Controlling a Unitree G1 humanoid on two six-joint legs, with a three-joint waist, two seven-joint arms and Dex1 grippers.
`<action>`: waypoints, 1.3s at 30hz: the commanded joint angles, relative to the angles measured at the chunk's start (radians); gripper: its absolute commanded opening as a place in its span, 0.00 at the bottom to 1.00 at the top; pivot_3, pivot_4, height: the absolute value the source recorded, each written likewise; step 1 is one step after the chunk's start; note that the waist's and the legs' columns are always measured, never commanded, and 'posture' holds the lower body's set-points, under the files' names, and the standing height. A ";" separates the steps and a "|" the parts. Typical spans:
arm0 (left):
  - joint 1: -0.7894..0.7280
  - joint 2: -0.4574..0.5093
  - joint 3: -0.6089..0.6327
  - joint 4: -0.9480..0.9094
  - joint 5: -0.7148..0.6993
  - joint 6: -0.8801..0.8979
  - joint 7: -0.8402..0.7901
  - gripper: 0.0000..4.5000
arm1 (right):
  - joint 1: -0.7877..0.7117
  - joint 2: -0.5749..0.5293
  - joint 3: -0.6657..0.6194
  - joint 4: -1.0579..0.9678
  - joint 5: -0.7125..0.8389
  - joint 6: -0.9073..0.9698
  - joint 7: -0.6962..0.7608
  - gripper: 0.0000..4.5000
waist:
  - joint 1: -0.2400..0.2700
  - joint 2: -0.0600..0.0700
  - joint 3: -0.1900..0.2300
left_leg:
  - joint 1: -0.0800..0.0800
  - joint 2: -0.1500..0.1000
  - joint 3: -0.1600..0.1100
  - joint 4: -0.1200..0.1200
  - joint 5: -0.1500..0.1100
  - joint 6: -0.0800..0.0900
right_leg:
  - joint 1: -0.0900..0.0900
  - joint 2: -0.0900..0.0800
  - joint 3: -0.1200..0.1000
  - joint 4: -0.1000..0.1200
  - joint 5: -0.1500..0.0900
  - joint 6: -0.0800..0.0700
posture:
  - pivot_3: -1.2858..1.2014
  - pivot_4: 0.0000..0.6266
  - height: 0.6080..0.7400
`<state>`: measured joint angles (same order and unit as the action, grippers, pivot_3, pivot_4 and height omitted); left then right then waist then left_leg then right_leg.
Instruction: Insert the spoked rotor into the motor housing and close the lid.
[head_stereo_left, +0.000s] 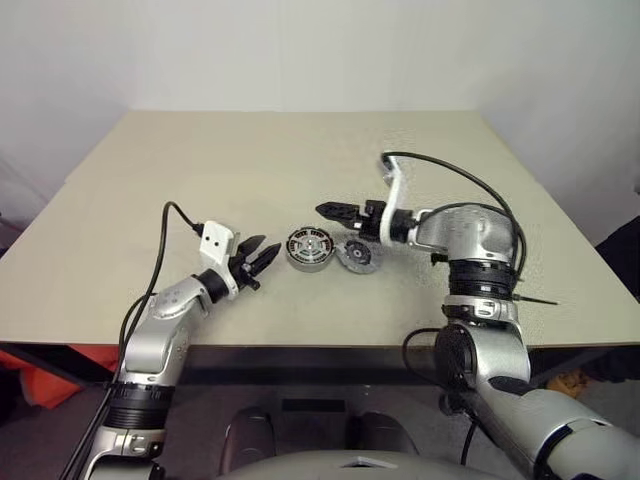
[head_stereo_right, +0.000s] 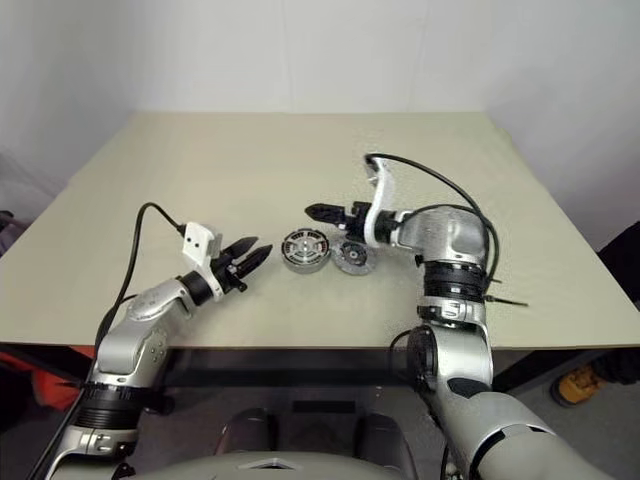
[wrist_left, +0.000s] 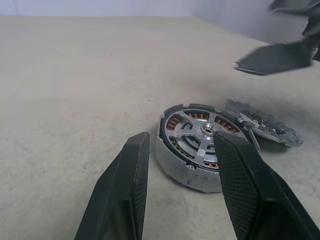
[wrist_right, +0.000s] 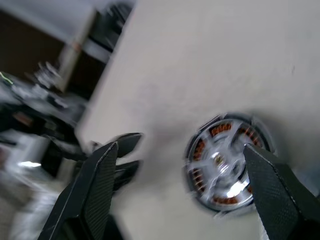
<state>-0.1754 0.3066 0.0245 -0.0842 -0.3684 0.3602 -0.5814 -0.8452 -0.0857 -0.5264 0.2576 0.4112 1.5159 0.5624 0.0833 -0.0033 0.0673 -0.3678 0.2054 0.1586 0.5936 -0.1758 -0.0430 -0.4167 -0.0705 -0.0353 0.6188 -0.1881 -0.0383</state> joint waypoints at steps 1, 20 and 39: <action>-0.026 0.008 0.004 -0.011 -0.011 0.001 -0.017 0.47 | 0.011 0.004 -0.142 -0.042 0.117 0.099 -0.107 0.99 | 0.002 0.000 0.000 | 0.000 0.000 0.000 0.000 0.000 -0.001 | 0.000 0.000 0.000 0.000 0.000 0.000 | 0.52 0.00 1.00; -0.068 -0.016 -0.003 0.031 -0.021 -0.005 -0.061 0.47 | 0.390 -0.110 -0.060 -0.163 0.941 0.099 -0.739 0.99 | 0.017 0.007 -0.004 | 0.002 -0.001 0.000 -0.015 0.006 -0.009 | 0.000 -0.001 -0.002 -0.010 0.000 0.002 | 0.52 0.00 1.00; -0.060 -0.002 -0.004 0.023 -0.007 -0.008 -0.058 0.47 | 0.357 -0.097 0.021 -0.069 0.810 -0.098 -0.759 0.99 | 0.017 0.007 -0.005 | 0.000 -0.002 0.000 -0.015 0.006 -0.010 | 0.000 -0.001 -0.003 -0.012 -0.001 0.004 | 0.52 0.00 1.00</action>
<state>-0.2262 0.2972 0.0122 -0.0422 -0.3731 0.3608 -0.6385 -0.4659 -0.1848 -0.5091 0.1845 1.2474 1.4582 -0.2048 0.1007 0.0033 0.0625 -0.3680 0.2038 0.1588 0.5784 -0.1699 -0.0529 -0.4168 -0.0714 -0.0382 0.6068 -0.1893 -0.0342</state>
